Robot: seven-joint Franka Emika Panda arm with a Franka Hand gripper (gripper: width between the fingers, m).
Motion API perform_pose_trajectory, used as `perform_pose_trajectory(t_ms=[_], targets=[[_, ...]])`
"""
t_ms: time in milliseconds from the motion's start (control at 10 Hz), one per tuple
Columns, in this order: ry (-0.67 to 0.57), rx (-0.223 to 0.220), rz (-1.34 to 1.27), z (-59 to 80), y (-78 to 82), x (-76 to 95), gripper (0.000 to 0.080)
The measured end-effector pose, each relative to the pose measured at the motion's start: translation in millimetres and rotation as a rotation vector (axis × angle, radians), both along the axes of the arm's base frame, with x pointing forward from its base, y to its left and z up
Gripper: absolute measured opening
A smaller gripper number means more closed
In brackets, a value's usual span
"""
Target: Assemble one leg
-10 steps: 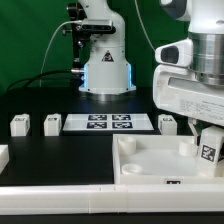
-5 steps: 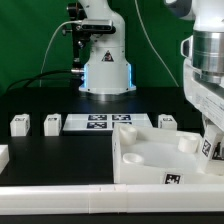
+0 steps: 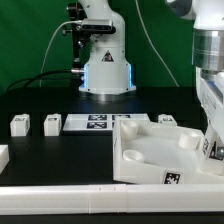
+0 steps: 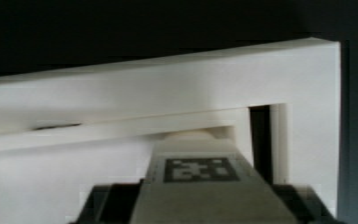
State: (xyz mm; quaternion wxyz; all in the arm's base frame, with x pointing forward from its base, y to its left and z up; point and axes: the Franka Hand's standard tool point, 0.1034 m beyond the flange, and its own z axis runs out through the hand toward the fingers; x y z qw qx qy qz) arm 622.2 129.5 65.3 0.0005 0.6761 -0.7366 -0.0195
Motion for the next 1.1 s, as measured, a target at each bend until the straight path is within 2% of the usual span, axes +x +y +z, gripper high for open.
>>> perform_pose_trajectory(t_ms=[100,300,400,500,600,1100], targets=[[-0.001,0.002,0.043,0.0,0.0,0.0,0.0292],[-0.003,0.003,0.118,0.0,-0.7,0.2,0.0579],[-0.009,0.007,0.302,0.0,-2.1,0.4,0.0579],[-0.012,0.01,0.416,0.0,-2.8,0.6,0.0634],[-0.014,0.013,0.503,0.1,-3.0,0.7,0.0647],[-0.032,0.029,1.174,0.0,-4.3,0.9,0.0648]])
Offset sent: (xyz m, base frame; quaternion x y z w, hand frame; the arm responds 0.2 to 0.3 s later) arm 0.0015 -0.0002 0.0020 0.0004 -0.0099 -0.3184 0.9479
